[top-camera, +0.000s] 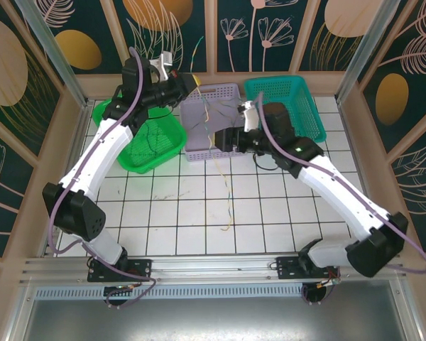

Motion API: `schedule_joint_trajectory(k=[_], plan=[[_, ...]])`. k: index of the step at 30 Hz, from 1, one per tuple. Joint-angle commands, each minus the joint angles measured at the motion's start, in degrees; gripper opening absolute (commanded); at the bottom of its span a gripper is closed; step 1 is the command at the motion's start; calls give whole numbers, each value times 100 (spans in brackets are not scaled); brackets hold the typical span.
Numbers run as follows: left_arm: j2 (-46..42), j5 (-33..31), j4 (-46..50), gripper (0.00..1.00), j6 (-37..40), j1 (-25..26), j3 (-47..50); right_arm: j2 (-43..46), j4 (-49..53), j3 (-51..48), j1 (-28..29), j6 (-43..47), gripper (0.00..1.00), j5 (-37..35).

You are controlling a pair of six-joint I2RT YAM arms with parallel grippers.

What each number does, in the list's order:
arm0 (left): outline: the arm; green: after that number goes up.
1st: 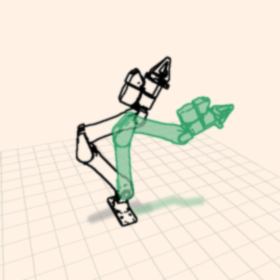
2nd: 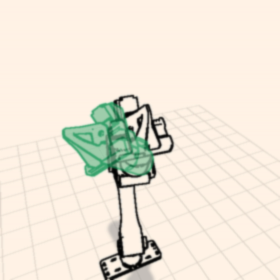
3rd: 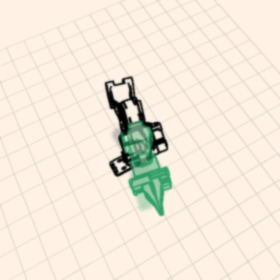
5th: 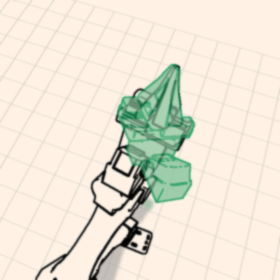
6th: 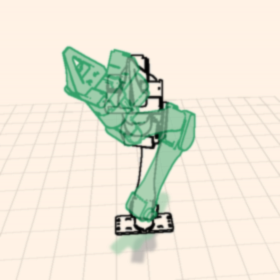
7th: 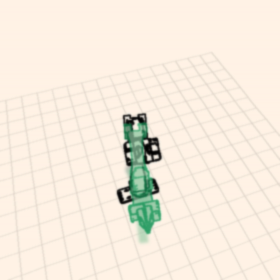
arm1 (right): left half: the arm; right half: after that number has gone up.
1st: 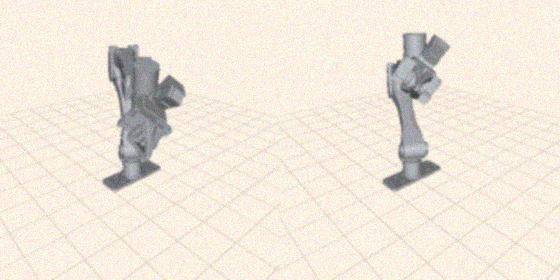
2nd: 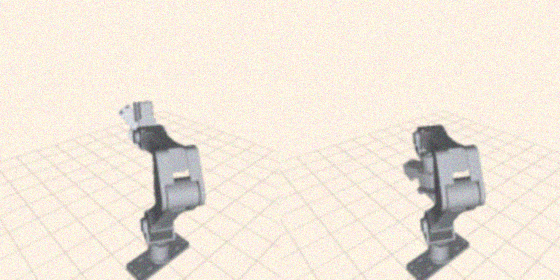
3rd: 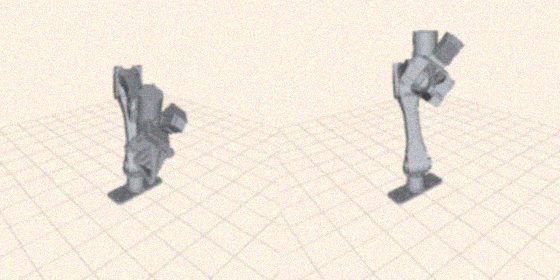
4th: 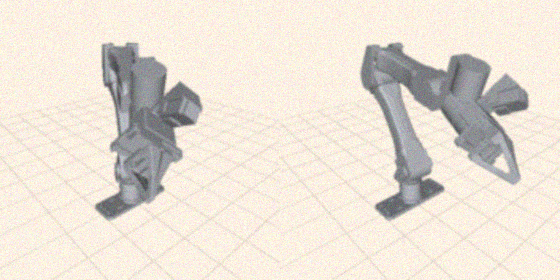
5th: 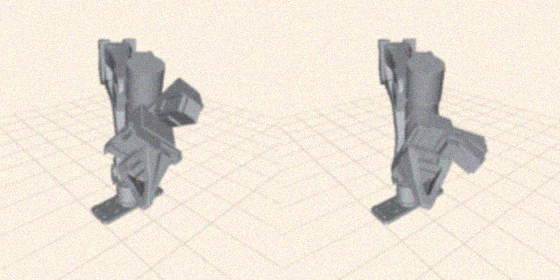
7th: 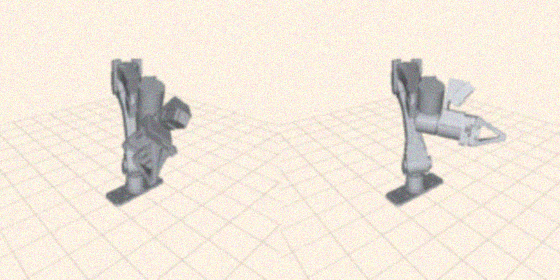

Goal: Untangle the cables

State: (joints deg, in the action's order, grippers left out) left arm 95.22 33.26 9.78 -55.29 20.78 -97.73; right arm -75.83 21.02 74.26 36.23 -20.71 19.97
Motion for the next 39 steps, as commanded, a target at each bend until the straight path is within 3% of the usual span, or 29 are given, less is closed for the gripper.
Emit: schedule_joint_trajectory(k=[1, 8, 16, 28, 35, 37, 39], plan=[[93, -108, -278, 0, 65, 62, 73, -135, -554, 309, 80, -173, 68, 243], [102, -226, -243, 0, 147, 93, 123, -62, -713, 47, 139, -567, 64, -122], [119, -322, -222, 0, 301, 97, 322, 648, -601, -117, -40, -1130, 73, -144], [230, -249, -259, 0, 261, 120, 272, -55, -990, -200, 285, -1161, 71, 122], [238, -287, -242, 0, 255, 120, 249, -412, -590, -120, 358, -990, 45, -391], [260, -276, -186, 0, 259, 120, 165, -438, -597, -168, 361, -898, 30, -492], [261, -316, -86, 0, 290, 120, 77, -450, -671, -190, 387, -792, 3, -498]])
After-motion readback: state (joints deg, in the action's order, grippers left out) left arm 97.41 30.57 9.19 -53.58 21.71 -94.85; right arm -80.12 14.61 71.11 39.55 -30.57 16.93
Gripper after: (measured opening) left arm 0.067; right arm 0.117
